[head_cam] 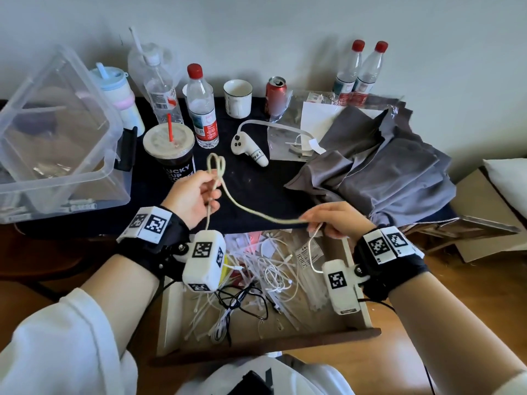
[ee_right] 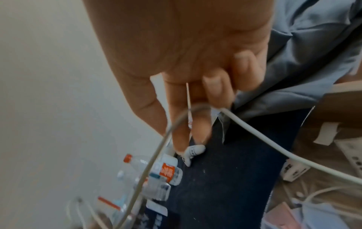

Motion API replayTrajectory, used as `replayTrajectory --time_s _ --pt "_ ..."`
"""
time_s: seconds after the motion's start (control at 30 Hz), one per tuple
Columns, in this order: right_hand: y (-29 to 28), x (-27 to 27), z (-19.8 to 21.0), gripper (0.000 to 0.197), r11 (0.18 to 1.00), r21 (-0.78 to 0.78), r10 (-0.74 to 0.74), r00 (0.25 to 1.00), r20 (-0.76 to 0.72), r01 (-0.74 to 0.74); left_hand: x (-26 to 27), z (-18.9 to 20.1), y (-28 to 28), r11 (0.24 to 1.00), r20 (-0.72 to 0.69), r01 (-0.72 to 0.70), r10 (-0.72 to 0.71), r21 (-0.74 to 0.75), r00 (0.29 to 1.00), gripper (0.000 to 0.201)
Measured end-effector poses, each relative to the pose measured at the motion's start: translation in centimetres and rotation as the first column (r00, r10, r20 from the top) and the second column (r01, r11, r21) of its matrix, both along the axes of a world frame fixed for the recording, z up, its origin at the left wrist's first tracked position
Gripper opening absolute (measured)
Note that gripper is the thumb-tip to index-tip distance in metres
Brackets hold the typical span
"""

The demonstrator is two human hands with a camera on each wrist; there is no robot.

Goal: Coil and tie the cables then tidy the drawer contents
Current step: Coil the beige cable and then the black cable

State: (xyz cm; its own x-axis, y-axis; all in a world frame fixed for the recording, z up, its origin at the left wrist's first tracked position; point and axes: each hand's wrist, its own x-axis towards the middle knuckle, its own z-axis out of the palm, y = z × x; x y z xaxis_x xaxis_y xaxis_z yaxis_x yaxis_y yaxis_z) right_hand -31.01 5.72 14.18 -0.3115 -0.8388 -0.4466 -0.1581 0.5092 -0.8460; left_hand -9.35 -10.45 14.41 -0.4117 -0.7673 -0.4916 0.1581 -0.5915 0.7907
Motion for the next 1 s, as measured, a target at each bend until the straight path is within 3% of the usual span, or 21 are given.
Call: replayTrajectory --time_s 0.13,0.3,0.43,0.53,0.63,0.9,1.0 --pt "-2.0 2.9 0.7 0.022 0.981 0.033 0.194 0.981 -0.019 -0.193 -2.1 0.8 2.7 0.985 0.006 0.164 -0.164 -0.054 0.986 0.018" --pt "-3.8 5.3 2.0 0.015 0.949 -0.211 0.250 0.967 0.057 -0.233 -3.3 1.2 4.2 0.948 0.068 0.285 -0.278 -0.144 0.958 0.024" --pt "-3.5 5.0 1.5 0.016 0.948 -0.295 0.145 0.988 0.051 -0.124 -2.6 1.1 4.0 0.939 0.065 0.301 -0.294 -0.166 0.954 0.023" --pt "-3.1 4.4 0.9 0.018 0.946 -0.314 -0.012 0.980 0.198 0.075 -2.0 0.8 3.7 0.927 0.053 0.348 -0.344 -0.138 0.937 0.023" --pt "-3.0 4.1 0.5 0.018 0.951 -0.269 -0.080 0.960 0.267 0.154 -1.8 0.4 3.9 0.910 0.073 0.394 -0.388 -0.131 0.919 0.021" --pt "-1.9 3.3 -1.2 0.029 0.989 -0.101 -0.088 0.982 0.169 0.106 -0.6 -1.2 4.1 0.929 0.079 0.354 -0.347 -0.105 0.934 0.022" --pt "-1.4 2.5 -2.2 0.027 0.994 0.064 -0.095 0.990 0.104 0.088 -0.5 -1.7 4.3 0.924 0.123 0.369 -0.357 -0.098 0.926 0.036"
